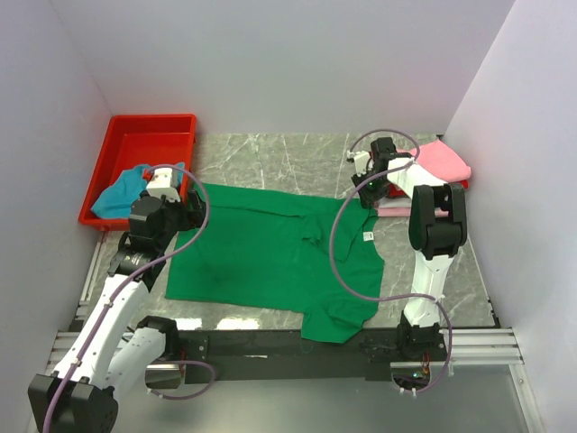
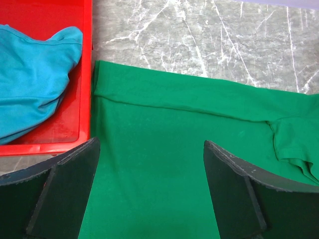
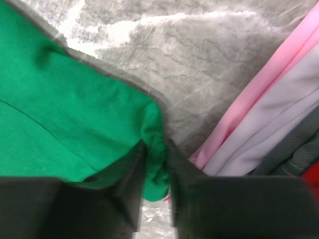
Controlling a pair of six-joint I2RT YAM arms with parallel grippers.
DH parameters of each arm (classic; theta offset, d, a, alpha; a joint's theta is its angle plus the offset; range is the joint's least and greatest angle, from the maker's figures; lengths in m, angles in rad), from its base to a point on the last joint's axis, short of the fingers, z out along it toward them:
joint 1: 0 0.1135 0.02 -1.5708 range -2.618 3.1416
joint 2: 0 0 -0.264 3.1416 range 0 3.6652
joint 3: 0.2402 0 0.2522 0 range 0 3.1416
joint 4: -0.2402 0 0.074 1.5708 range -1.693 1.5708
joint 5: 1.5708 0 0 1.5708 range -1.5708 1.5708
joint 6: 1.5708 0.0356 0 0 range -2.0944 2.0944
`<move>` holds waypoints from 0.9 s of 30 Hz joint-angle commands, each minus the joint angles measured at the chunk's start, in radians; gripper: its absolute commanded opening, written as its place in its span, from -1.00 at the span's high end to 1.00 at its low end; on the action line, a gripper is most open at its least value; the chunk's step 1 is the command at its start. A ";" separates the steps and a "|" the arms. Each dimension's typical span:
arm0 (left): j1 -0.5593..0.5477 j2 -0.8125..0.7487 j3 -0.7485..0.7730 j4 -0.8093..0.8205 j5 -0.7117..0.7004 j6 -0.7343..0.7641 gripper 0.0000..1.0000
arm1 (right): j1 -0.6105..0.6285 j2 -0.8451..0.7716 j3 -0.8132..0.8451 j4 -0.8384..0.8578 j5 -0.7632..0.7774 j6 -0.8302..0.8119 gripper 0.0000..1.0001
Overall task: Fold and stack the t-shirts
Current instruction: Fold the tshirt
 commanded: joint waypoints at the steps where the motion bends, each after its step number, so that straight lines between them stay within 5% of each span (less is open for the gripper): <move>1: 0.003 -0.011 0.039 0.016 0.010 0.011 -0.79 | -0.009 0.001 0.050 -0.029 -0.018 -0.007 0.49; 9: 0.002 -0.011 0.041 0.016 0.008 0.012 -0.79 | -0.002 -0.052 0.118 -0.044 0.003 0.005 1.00; 27: 0.002 -0.015 0.039 0.016 0.002 0.015 -0.79 | 0.120 -0.003 0.300 0.046 0.393 0.018 1.00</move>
